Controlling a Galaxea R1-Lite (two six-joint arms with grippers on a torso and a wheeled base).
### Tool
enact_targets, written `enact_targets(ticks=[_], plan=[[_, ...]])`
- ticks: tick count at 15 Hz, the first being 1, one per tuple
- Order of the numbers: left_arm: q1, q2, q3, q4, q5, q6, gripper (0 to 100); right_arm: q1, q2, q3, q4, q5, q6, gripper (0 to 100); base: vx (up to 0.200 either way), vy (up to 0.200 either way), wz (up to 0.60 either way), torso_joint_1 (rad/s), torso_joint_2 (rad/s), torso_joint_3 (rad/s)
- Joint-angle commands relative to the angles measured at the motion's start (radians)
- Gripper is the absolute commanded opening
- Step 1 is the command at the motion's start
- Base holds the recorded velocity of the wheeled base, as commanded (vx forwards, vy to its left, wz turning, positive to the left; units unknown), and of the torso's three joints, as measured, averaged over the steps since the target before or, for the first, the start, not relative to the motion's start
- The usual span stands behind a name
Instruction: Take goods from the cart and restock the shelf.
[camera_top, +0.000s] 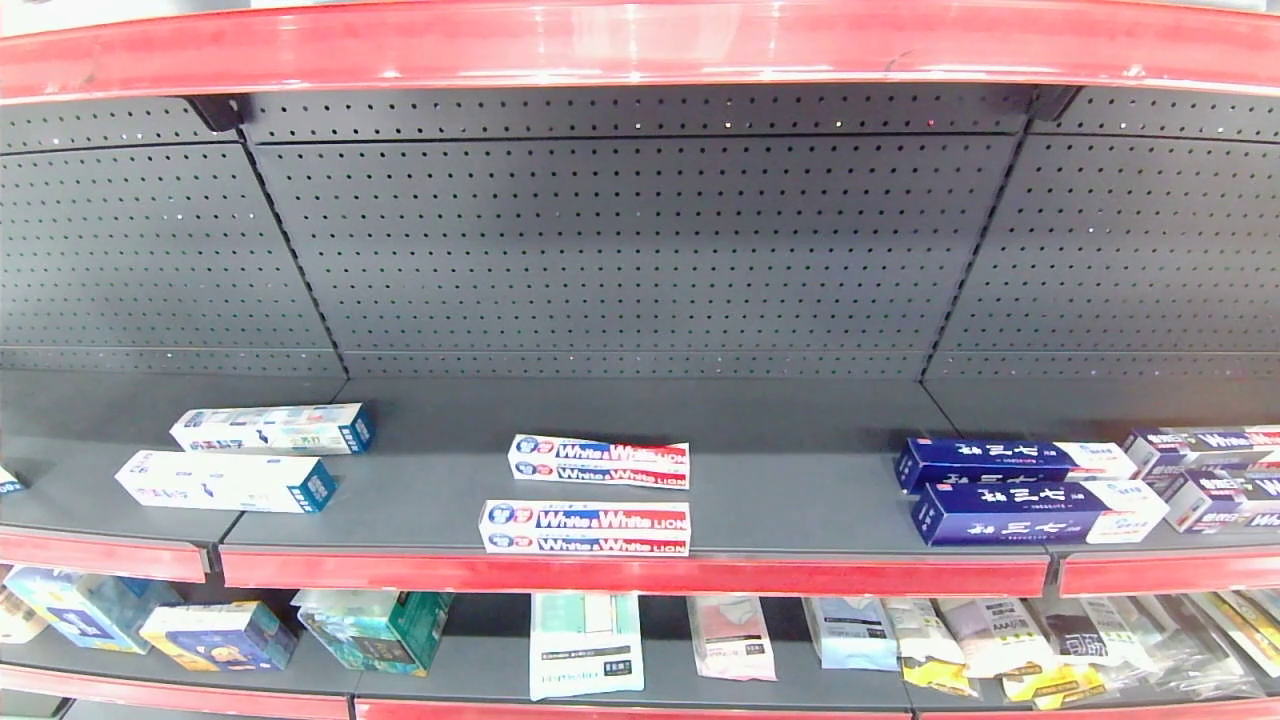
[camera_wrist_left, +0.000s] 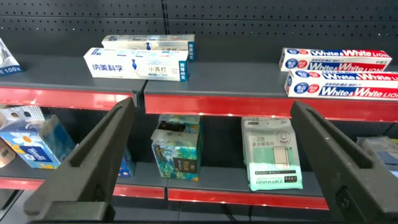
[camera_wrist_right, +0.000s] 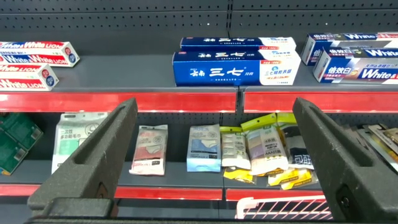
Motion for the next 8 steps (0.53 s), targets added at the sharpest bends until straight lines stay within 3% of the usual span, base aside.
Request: enact_targets(ticks=[1,8], plan=[[0.000,0.002,0.000,0.000,0.000,0.000,100,0.000,0.001,0.000,0.000,0.000,-0.002,100,0.000,0.000,0.00,0.000,0.00,0.000],[0.000,0.002,0.000,0.000,0.000,0.000,100,0.000,0.001,0.000,0.000,-0.001,-0.004,100,0.000,0.000,0.00,0.000,0.00,0.000]])
